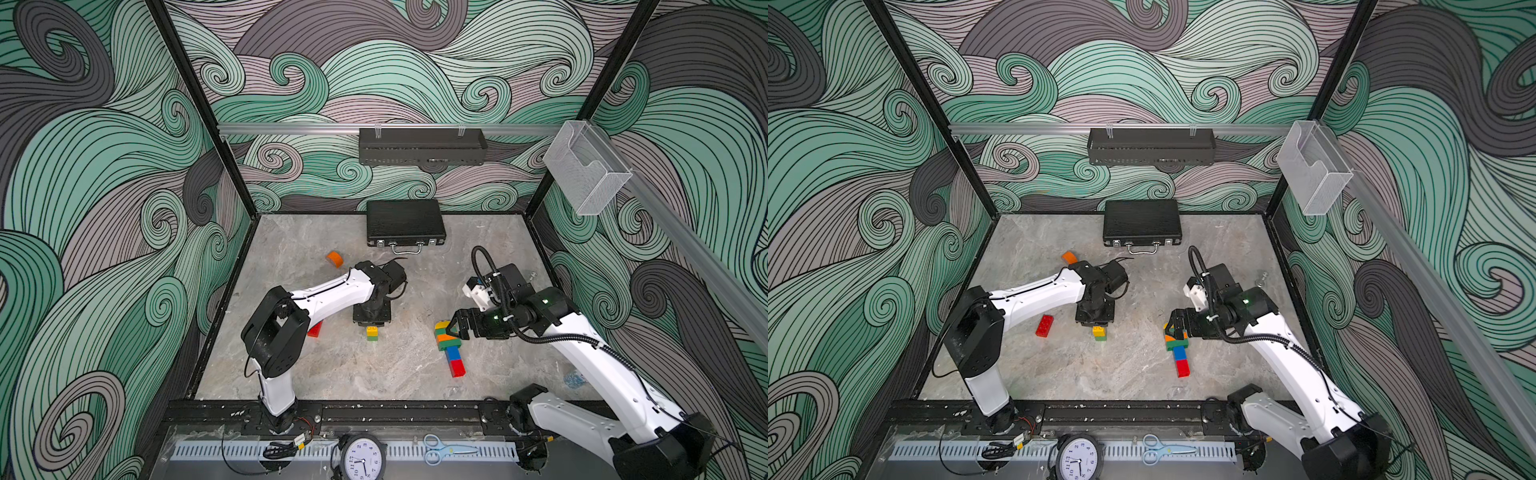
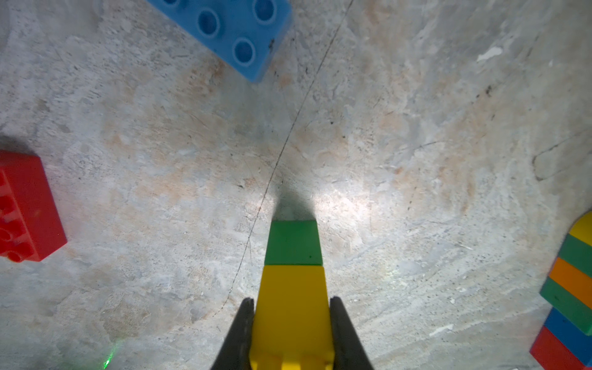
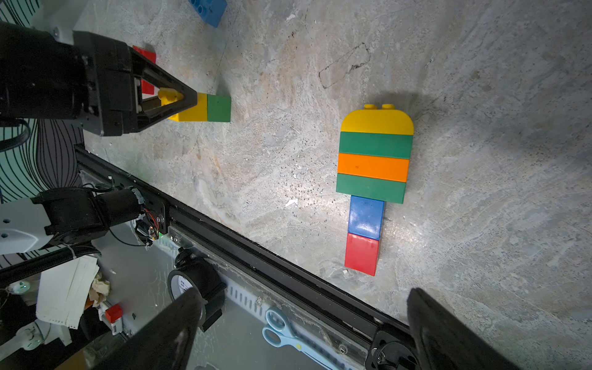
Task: Assemble an ice cream with lego
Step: Assemble the lego brick with the lego brick.
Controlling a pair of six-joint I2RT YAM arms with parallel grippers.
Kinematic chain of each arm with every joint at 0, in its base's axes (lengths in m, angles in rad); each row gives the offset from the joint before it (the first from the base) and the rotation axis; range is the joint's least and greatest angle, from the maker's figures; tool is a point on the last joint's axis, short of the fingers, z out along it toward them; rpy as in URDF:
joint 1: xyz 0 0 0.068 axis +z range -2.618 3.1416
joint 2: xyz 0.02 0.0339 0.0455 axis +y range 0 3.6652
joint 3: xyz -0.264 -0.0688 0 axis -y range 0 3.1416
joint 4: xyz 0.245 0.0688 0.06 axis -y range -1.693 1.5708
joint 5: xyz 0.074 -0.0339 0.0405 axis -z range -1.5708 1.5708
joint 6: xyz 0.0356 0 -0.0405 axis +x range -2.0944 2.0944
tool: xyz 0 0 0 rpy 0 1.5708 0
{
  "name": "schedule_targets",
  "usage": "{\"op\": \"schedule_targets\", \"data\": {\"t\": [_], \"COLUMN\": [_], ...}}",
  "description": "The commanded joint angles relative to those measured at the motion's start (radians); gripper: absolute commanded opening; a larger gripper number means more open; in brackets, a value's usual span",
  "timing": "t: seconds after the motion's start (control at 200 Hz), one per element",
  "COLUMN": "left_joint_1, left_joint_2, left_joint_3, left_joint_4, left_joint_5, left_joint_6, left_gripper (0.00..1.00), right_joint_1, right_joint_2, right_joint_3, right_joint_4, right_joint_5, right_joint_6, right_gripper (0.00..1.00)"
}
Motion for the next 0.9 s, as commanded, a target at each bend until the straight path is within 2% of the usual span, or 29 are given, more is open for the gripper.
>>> {"op": "schedule_targets", "data": {"t": [0.0, 0.105, 0.265, 0.625, 0.896], "left_joint_1": [-0.012, -0.009, -0.002, 0.022, 0.023], "left_joint_2": [0.083, 0.084, 0.098, 0.056, 0.038], "left_joint_3": [-0.09, -0.065, 0.007, -0.012, 0.013], "left_joint_4": [0.05, 0.039, -0.047, -0.011, -0.037], "left_joint_5": [0.05, 0.046, -0.041, -0.011, -0.03], "left_joint_6": [-0.015, -0.031, -0.035, -0.064, -0.059], "left_gripper": [0.0, 0.0, 0.0, 0.0, 0.0], "right_joint_1": [-0.004, -0.004, -0.004, -0.004, -0.004], "right_joint_2": [0.003, 0.003, 0.005, 0.023, 0.039], "right_joint_3": [0.021, 0.023, 0.025, 0.036, 0.041], "right_joint_4": [-0.02, -0.02, -0.011, -0.005, -0.002], "right_joint_5": [0.019, 0.021, 0.022, 0.021, 0.022], "right_joint_6": [-0.016, -0.011, -0.003, -0.008, -0.016], "right_gripper": [0.99, 0.99, 0.99, 0.99, 0.99]}}
